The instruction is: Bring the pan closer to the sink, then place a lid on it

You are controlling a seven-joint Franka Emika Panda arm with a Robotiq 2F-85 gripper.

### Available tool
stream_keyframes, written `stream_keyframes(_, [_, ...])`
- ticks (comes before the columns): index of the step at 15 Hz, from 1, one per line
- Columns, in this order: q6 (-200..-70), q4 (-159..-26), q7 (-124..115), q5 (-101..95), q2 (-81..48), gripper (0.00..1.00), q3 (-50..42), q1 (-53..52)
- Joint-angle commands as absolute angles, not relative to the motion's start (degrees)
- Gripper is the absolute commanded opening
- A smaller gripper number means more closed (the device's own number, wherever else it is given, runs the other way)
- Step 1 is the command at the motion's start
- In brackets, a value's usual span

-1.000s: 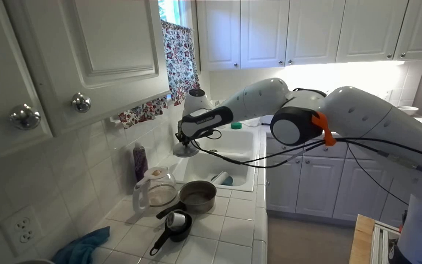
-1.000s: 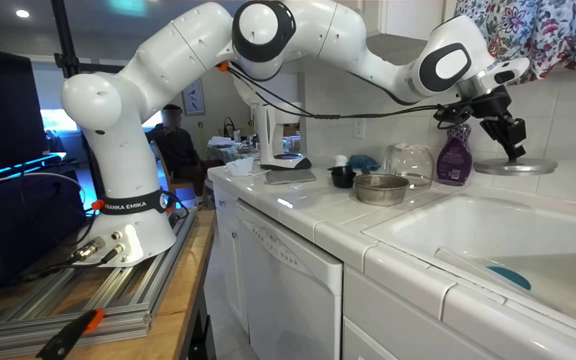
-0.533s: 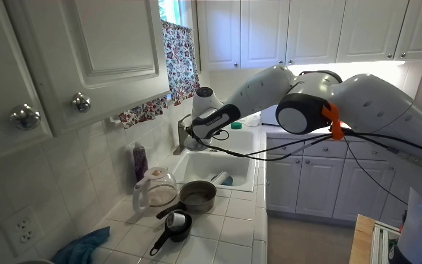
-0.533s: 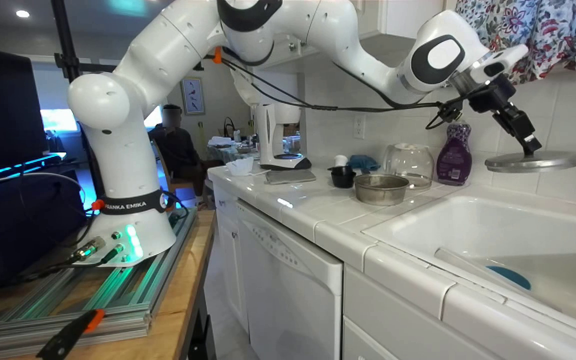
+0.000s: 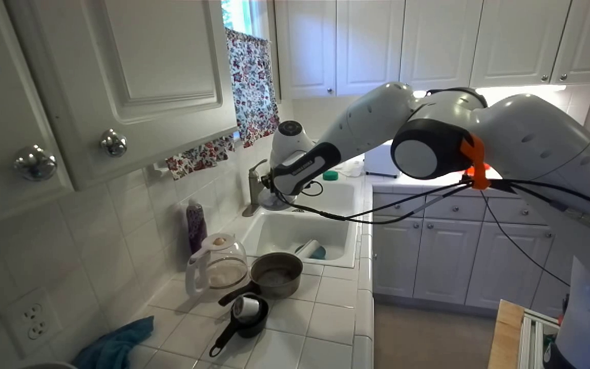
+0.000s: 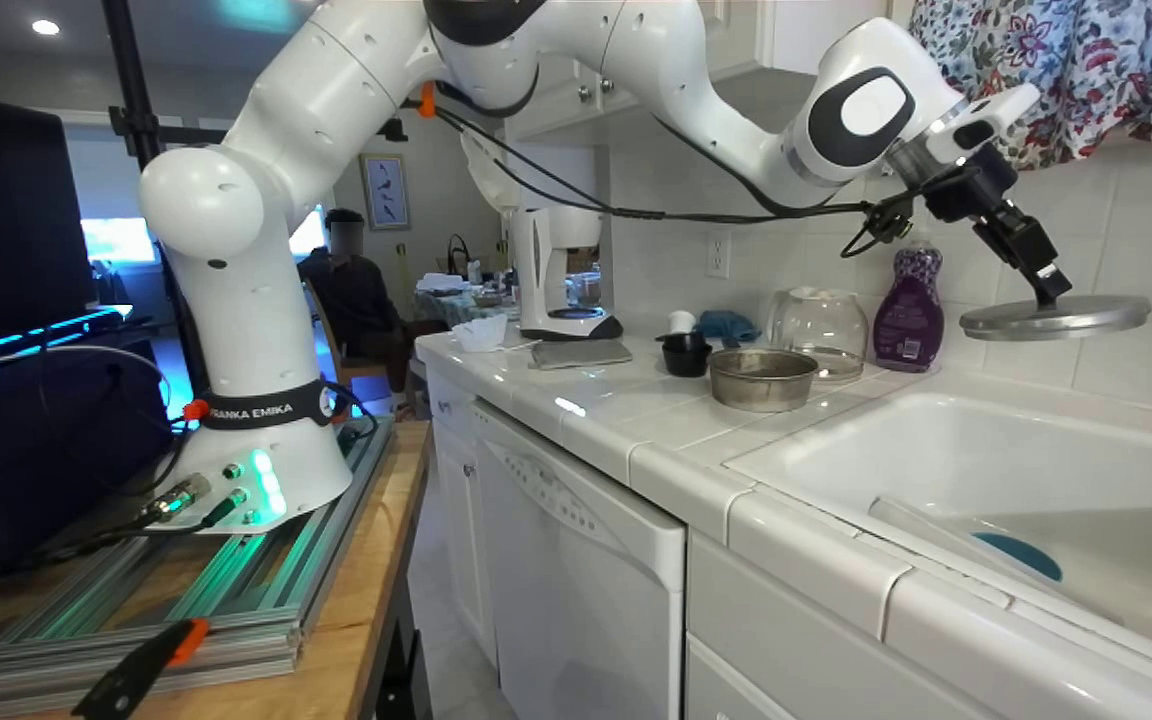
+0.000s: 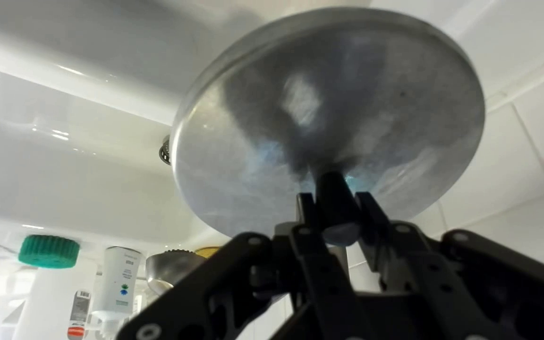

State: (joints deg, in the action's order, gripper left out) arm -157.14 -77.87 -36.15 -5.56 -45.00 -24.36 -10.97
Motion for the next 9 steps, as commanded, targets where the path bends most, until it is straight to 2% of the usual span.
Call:
stream_keyframes(1, [-155.9, -80.9, -35.6, -8.2, -42.1, 0.06, -24.5, -11.7])
stream_keyframes(9, [-168.5, -102.6, -41.6, -12.6, -31.2, 0.06, -33.2, -20.1])
